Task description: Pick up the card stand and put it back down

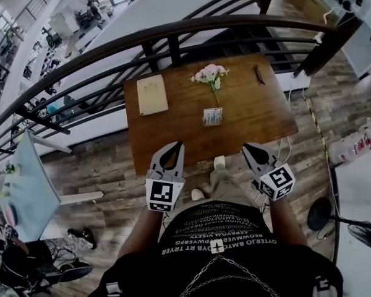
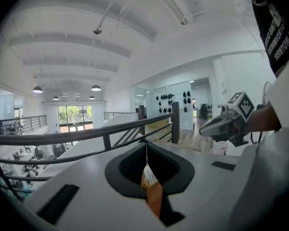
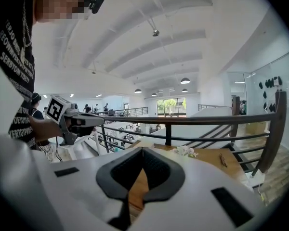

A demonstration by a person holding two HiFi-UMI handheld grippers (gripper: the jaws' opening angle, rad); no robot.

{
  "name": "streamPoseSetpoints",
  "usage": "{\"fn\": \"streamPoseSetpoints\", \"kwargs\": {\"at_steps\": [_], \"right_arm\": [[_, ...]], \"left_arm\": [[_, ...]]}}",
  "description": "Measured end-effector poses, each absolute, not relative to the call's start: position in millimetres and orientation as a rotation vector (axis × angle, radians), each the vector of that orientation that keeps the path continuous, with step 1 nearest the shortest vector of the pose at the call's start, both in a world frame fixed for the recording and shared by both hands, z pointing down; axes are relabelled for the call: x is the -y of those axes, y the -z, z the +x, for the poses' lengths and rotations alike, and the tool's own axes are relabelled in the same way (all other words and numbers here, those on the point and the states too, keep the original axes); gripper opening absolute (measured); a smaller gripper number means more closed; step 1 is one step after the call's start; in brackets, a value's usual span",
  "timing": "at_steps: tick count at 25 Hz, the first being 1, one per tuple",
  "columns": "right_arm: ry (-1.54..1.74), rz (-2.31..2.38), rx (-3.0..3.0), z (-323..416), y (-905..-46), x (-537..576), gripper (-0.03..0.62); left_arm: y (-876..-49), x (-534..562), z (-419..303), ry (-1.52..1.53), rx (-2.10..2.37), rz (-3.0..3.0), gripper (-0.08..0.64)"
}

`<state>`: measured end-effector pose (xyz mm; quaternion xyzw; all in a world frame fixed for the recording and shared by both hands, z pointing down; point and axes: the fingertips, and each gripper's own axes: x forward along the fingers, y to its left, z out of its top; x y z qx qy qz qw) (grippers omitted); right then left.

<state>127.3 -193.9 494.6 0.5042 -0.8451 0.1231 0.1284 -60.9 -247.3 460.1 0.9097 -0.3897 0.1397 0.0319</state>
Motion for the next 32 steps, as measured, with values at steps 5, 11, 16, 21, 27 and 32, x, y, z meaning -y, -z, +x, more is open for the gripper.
{"fn": "streamPoseSetpoints", "kwargs": {"at_steps": [5,11,16,21,27,32], "right_arm": [[-0.382,1.413,2.44,129,-526,212,0.014],[-0.442,1.352,2.415,141,-561,247,0.014],[-0.479,1.291,2.389,153,-587,278,0.015],[-0.495,1.2,2.379,153,-615,307,0.015],[-0.528,1.061,2.365,149,-658,328,0.054],[-0.585,0.979,2.329,148,-705,339,0.123]], "left_arm": [[-468,262,-65,-0.456,1.24,2.76,0.029],[-470,293,-55,-0.476,1.278,2.73,0.029],[-470,317,-42,-0.488,1.292,2.71,0.029],[-475,343,-35,-0.516,1.308,2.693,0.029],[-485,368,-23,-0.545,1.326,2.661,0.029],[-497,380,-16,-0.565,1.334,2.636,0.029]]}}
